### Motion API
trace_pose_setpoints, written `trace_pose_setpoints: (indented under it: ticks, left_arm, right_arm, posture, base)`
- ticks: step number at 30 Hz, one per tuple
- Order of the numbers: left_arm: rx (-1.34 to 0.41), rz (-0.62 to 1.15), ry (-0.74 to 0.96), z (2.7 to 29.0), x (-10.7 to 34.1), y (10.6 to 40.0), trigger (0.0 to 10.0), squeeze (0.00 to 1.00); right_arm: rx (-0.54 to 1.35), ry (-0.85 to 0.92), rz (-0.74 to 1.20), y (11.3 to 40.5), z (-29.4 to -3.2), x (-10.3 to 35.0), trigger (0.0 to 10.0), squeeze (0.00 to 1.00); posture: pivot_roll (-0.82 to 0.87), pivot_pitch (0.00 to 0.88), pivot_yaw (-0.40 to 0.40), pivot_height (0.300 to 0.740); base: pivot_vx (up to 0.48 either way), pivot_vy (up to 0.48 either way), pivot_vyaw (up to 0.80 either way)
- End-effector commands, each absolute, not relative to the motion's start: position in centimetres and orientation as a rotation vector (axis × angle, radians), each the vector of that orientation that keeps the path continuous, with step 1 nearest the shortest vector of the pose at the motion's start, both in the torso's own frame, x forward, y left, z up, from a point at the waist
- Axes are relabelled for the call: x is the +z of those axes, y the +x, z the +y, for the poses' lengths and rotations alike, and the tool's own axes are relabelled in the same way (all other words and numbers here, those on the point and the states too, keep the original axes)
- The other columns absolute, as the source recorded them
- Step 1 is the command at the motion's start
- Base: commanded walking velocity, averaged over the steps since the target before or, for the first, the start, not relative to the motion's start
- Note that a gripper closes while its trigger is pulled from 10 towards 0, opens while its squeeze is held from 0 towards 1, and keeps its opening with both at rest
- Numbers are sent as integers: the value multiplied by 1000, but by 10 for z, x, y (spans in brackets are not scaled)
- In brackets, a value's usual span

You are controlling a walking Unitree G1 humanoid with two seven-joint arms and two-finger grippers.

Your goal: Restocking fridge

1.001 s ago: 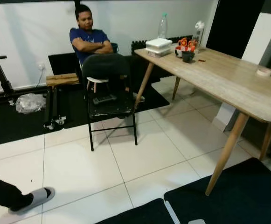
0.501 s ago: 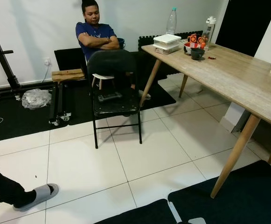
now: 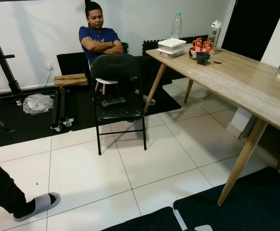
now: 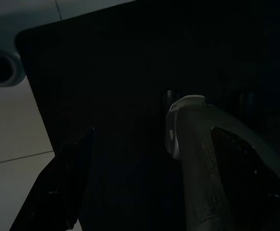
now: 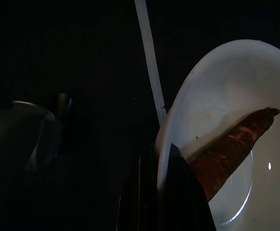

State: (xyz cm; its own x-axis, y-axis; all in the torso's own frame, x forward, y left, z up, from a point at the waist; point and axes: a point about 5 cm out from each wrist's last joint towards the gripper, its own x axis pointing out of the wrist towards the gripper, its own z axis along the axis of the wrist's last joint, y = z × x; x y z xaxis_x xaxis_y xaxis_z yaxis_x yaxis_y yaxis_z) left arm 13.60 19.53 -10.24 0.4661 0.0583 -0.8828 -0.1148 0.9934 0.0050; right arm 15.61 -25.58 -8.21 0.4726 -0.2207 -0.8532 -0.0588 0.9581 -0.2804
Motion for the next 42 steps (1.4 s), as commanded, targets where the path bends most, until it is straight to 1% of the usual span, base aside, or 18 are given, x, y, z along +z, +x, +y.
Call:
trace_pose_setpoints:
  ticks: [1, 10, 31, 42]
  left_arm:
    - [99, 1091, -51, 196, -103, 132, 10000, 0]
    - [97, 1085, -52, 196, -103, 134, 10000, 0]
    - [91, 1080, -47, 194, -102, 136, 10000, 0]
    - [82, 1069, 13, 196, -102, 138, 10000, 0]
  right_arm:
    - [-107, -275, 1088, 154, -255, -83, 10000, 0]
    - [-112, -287, 1095, 154, -257, -83, 10000, 0]
    - [-115, -270, 1090, 156, -255, -82, 10000, 0]
    - [-131, -288, 1096, 154, -258, -83, 10000, 0]
  posture:
    - [-53, 0, 1, 740]
    - [-52, 0, 1, 740]
    - [-53, 0, 2, 740]
    - [-54, 0, 6, 740]
  base:
    - [0, 0, 0]
    - [0, 0, -53]
    - [0, 0, -789]
    - [0, 0, -800]
